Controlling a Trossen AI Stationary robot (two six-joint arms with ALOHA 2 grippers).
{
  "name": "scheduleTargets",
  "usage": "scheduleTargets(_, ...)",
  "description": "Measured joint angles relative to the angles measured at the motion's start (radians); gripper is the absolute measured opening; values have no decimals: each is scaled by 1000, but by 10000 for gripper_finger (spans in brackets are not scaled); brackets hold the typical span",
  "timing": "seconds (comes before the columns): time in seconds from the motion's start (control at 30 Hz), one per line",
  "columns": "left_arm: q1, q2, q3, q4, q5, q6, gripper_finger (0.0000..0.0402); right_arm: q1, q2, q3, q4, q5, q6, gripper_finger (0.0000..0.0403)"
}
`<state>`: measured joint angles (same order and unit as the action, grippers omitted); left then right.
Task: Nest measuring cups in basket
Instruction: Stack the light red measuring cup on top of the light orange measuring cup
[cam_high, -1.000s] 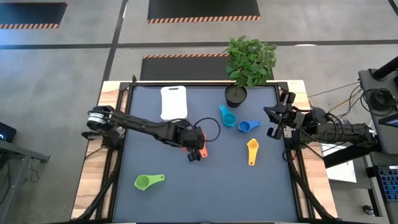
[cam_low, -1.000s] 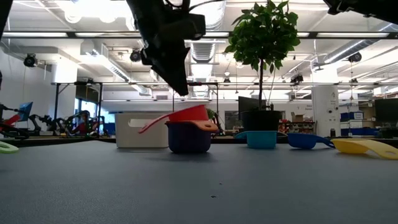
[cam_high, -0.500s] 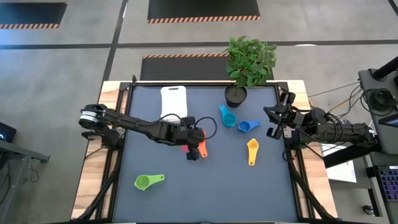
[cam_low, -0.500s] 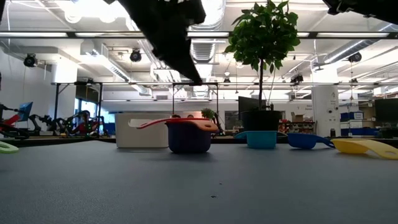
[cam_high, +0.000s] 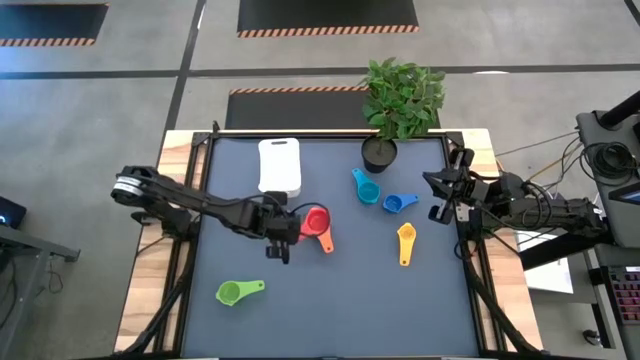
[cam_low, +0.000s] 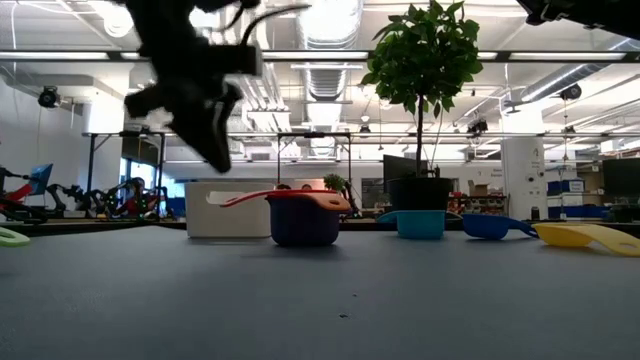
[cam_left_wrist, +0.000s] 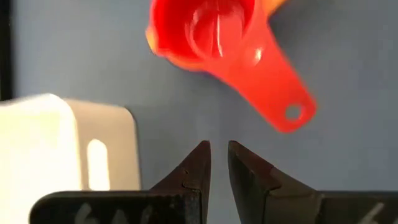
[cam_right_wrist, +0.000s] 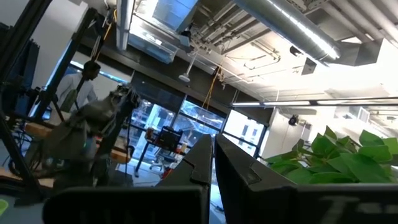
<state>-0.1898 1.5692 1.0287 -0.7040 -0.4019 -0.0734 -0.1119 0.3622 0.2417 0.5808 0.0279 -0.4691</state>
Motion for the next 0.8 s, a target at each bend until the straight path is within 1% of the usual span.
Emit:
scheduleTargets(0.1, 0, 0, -81, 107, 0, -26, 38, 0, 0, 0, 0, 0, 0, 9)
scheduleTargets(0.17, -2, 0, -113, 171, 8, -40, 38, 0, 0, 0, 0, 0, -1, 9)
scheduleTargets(0.4, -6, 0, -118, 289, 105, -98, 38, 0, 0, 0, 1, 0, -22, 9)
scheduleTargets(0.47, -7, 4, -116, 371, 145, -95, 38, 0, 0, 0, 1, 0, -22, 9)
scheduleTargets(0.53, -14, 10, -105, 413, 181, -68, 38, 0, 0, 0, 2, 0, -22, 9)
scheduleTargets(0.6, -24, 14, -84, 374, 166, -49, 38, 0, 0, 0, 2, 0, -22, 9)
scheduleTargets(0.73, -30, 13, -18, 161, 105, -46, 38, 0, 1, 0, 1, 0, -22, 9)
scheduleTargets(0.8, -32, 10, 0, 69, 50, -51, 38, 0, 1, 0, 1, 1, -21, 9)
